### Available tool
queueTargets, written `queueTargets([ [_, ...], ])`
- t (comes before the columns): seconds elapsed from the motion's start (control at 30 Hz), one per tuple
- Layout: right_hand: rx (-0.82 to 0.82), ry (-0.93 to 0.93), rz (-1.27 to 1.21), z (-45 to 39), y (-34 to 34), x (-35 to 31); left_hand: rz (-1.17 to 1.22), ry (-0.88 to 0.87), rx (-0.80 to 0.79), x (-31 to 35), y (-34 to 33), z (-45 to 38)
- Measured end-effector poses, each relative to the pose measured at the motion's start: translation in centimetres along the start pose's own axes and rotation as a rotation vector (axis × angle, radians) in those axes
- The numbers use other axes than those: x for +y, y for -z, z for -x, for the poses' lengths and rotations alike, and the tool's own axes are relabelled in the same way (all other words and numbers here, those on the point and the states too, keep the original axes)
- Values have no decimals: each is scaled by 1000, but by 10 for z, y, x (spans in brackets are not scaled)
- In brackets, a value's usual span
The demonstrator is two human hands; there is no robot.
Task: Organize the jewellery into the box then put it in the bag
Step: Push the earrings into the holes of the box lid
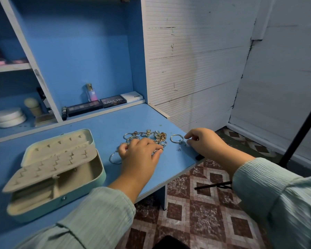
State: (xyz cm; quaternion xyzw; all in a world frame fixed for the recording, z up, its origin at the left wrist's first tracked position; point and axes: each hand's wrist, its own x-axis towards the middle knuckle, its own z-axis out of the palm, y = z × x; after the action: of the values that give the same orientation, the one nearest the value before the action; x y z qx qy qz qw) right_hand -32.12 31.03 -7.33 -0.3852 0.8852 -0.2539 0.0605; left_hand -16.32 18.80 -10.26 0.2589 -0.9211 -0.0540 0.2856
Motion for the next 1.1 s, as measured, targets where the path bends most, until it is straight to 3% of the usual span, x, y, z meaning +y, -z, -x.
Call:
queueTargets([
  [0.5,-90,12,51,-59,-13,-32,176,224,-4,-6,4,-6],
  [0.8,-110,-154,141,-78,-23,-37,207,259,-38,-6,4,-7],
  [1.1,-132,-162,188,-78,-21,-43,215,261,-47,-6,5,-7],
])
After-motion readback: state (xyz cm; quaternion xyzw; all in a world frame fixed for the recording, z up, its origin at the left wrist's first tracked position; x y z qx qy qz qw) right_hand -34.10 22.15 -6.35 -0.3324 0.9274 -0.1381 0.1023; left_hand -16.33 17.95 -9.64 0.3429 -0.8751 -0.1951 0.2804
